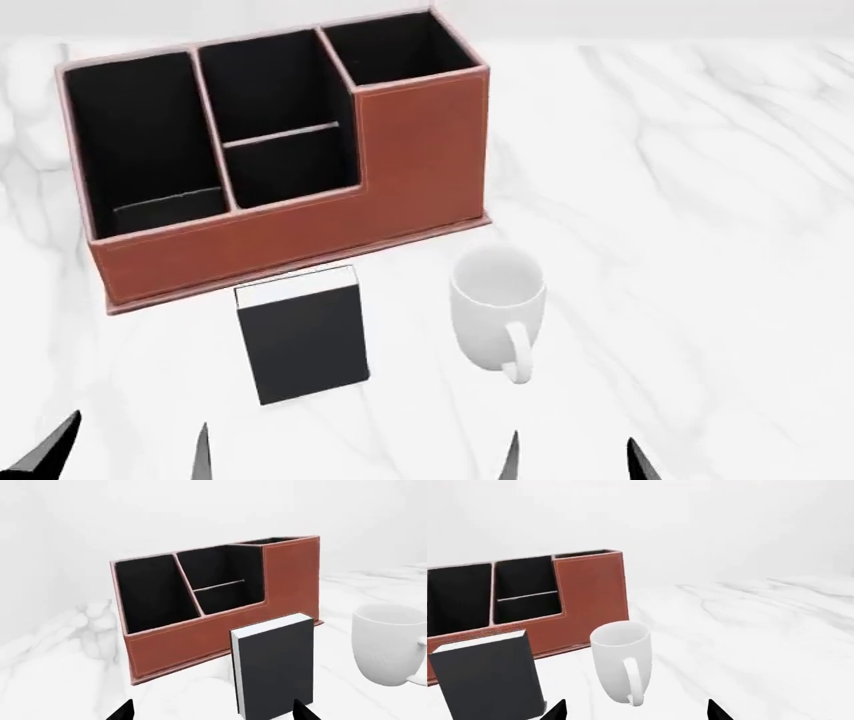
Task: Pick up the book and place it in the front compartment of the caddy.
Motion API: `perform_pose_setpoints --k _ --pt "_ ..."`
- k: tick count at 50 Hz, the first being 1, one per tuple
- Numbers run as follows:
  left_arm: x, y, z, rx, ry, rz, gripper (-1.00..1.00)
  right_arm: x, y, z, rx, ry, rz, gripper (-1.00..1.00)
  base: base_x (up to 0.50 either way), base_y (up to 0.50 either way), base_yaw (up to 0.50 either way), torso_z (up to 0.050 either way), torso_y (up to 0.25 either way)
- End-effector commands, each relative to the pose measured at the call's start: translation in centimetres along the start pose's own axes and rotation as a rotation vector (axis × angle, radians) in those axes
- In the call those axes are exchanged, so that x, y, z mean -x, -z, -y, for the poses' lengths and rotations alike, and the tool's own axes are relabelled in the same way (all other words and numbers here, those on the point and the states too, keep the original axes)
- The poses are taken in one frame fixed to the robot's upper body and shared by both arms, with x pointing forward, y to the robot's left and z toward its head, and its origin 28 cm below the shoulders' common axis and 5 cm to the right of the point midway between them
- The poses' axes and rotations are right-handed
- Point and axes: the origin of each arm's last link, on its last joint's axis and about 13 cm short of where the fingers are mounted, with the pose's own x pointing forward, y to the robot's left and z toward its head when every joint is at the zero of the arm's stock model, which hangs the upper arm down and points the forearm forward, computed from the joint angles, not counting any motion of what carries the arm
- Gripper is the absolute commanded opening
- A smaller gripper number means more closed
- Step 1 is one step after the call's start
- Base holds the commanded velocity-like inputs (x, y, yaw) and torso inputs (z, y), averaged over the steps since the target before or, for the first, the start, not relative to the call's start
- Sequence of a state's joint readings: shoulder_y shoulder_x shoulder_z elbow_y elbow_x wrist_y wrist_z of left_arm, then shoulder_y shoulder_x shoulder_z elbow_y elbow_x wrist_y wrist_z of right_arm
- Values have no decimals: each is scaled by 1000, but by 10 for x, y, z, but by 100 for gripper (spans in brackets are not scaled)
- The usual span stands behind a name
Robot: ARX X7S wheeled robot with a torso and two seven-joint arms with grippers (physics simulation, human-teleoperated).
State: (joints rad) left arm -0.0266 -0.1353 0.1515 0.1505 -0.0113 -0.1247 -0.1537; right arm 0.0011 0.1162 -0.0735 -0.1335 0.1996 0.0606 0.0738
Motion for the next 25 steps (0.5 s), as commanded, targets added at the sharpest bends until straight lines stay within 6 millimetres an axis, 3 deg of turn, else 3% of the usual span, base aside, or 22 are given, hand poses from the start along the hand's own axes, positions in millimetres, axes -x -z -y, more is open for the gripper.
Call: perform_pose_setpoints --k 1,8,25 --pt "-4 -41 -9 13 -14 96 100 -6 -42 9 -28 46 90 100 500 0 0 0 0" --pt "0 -59 -13 -36 -29 170 100 -2 -65 14 -39 49 164 100 500 0 0 0 0" --pt "-1 -58 -14 2 -9 134 100 -3 -69 18 -35 58 191 100 500 0 0 0 0"
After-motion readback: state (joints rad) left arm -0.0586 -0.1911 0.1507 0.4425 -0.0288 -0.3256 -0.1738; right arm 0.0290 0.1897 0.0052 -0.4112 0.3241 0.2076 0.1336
